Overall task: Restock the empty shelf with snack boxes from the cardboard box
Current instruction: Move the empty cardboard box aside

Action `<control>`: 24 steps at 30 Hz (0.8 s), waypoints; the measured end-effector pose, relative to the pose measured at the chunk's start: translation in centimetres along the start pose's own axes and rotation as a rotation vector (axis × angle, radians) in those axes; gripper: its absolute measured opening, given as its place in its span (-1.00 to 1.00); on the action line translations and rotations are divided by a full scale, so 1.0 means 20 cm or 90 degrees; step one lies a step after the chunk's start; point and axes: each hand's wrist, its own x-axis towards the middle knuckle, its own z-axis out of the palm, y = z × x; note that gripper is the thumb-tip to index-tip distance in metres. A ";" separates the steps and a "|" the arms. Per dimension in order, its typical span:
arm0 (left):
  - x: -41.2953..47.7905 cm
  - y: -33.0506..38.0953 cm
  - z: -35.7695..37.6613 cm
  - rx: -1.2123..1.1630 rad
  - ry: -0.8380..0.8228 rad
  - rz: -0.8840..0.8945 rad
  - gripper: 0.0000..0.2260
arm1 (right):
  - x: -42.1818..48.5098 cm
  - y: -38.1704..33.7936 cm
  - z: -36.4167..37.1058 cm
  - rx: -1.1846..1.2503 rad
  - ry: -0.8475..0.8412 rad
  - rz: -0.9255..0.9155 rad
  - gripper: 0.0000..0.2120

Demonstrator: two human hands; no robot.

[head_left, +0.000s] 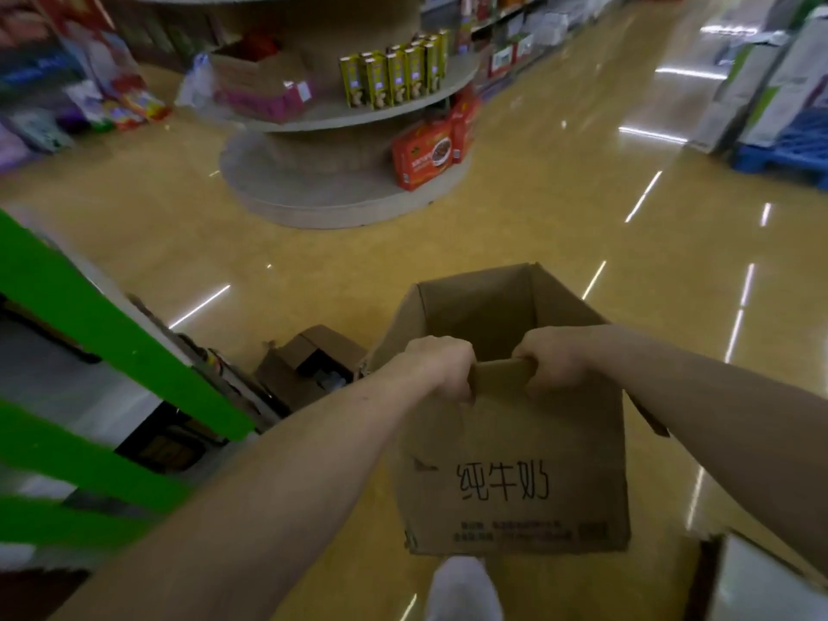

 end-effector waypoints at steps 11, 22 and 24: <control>1.01 -0.61 -0.31 -0.109 -0.014 -0.130 -0.90 | 1.26 0.16 -0.68 -0.170 -0.054 -0.090 -0.74; 1.87 -1.16 -0.21 -0.235 -0.007 -0.305 -0.92 | 2.43 0.20 -0.96 -0.352 -0.114 -0.224 -0.79; 2.03 -1.25 -0.19 -0.253 -0.009 -0.347 -0.88 | 2.66 0.22 -0.98 -0.383 -0.123 -0.260 -0.88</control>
